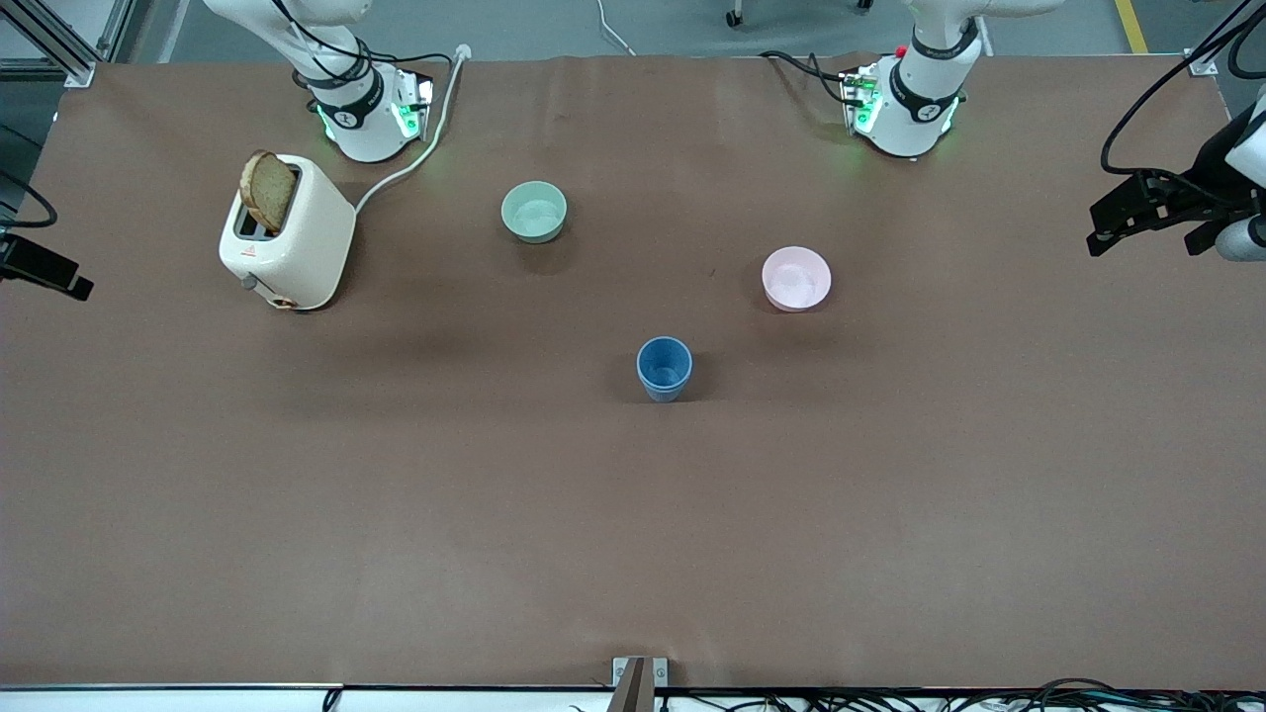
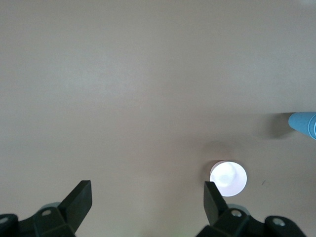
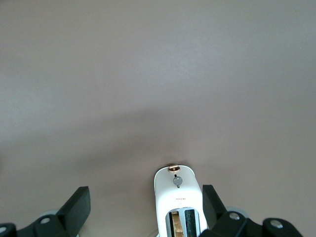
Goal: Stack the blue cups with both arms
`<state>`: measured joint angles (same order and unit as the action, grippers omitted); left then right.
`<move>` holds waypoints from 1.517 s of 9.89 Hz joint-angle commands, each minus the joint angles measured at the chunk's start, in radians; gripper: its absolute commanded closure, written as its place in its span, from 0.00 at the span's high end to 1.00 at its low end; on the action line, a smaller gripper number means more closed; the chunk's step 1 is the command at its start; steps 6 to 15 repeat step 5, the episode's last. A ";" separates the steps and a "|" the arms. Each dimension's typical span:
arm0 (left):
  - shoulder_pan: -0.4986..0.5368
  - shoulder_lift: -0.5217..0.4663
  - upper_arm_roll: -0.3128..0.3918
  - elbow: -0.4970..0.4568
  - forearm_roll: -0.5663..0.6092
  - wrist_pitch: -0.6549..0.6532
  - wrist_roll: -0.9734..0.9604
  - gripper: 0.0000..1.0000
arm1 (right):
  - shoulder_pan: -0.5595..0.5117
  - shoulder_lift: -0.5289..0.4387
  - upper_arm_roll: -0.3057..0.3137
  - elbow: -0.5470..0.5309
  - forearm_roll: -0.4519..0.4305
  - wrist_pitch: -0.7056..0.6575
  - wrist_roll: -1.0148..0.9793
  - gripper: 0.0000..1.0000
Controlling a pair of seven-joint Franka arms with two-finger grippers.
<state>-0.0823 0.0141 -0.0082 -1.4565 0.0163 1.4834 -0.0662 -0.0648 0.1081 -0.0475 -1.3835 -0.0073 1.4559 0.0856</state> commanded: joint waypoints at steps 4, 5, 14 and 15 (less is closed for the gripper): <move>0.004 -0.028 -0.039 -0.084 -0.015 -0.012 -0.027 1.00 | -0.006 -0.028 0.021 -0.043 -0.008 0.009 -0.052 1.00; 0.004 -0.019 -0.038 -0.053 -0.004 -0.012 -0.027 1.00 | -0.006 -0.028 0.021 -0.043 -0.008 0.006 -0.052 1.00; 0.004 -0.019 -0.038 -0.053 -0.004 -0.012 -0.027 1.00 | -0.006 -0.028 0.021 -0.043 -0.008 0.006 -0.052 1.00; 0.004 -0.019 -0.038 -0.053 -0.004 -0.012 -0.027 1.00 | -0.006 -0.028 0.021 -0.043 -0.008 0.006 -0.052 1.00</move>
